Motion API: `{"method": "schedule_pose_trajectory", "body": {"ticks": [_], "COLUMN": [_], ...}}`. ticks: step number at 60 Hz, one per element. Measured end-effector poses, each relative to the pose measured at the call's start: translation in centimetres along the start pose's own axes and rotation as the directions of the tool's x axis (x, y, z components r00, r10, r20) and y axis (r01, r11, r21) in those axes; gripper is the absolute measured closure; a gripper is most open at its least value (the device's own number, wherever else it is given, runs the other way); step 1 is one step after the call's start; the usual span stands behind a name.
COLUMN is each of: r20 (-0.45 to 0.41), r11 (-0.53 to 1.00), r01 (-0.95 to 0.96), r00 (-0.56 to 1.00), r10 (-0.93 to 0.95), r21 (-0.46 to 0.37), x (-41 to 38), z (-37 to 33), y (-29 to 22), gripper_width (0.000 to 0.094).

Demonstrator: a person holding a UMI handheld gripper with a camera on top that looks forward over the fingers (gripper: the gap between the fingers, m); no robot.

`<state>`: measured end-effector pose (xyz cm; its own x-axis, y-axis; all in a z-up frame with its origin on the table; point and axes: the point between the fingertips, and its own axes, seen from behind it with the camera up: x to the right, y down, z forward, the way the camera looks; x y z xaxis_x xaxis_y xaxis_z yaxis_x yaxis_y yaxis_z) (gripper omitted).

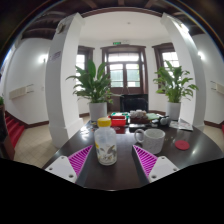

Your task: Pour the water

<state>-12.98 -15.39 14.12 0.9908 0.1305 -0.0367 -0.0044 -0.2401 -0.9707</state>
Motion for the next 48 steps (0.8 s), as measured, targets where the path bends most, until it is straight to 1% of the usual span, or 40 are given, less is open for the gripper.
{"method": "schedule_pose_trajectory", "body": {"ticks": [9,13,21,27,33,35,36,41,47,48], "r20": [0.015,0.015,0.041,0.034,0.018,0.009,0.008,0.015,0.014,0.011], "r11": [0.999,0.998,0.999,0.999,0.999,1.000,1.000,0.999,1.000,1.000], "r01": [0.043,0.055,0.051,0.051,0.034,0.026,0.024,0.028,0.017,0.008], "r00": [0.999,0.998,0.998,0.998,0.999,1.000,1.000,0.999,1.000,1.000], "r10": [-0.043,-0.054,-0.051,-0.051,-0.035,-0.026,-0.024,-0.029,-0.017,-0.009], "r21": [-0.023,-0.009,0.007,-0.003,0.002,0.000,0.004,0.022,0.012,0.017], "x": [0.9,1.8,2.5,3.4,3.7,3.8,3.8,3.1,2.1,-0.2], "z": [3.1,4.8,8.2,10.0,11.3,11.7,11.8,11.7,11.2,11.3], "y": [1.1,0.5,-0.3,-0.2,0.0,0.2,0.2,-0.2,-0.4,1.2], "gripper_width": [0.0172,0.0174,0.0175,0.0173,0.0197,0.0315,0.0346,0.0393,0.0447,0.0449]}}
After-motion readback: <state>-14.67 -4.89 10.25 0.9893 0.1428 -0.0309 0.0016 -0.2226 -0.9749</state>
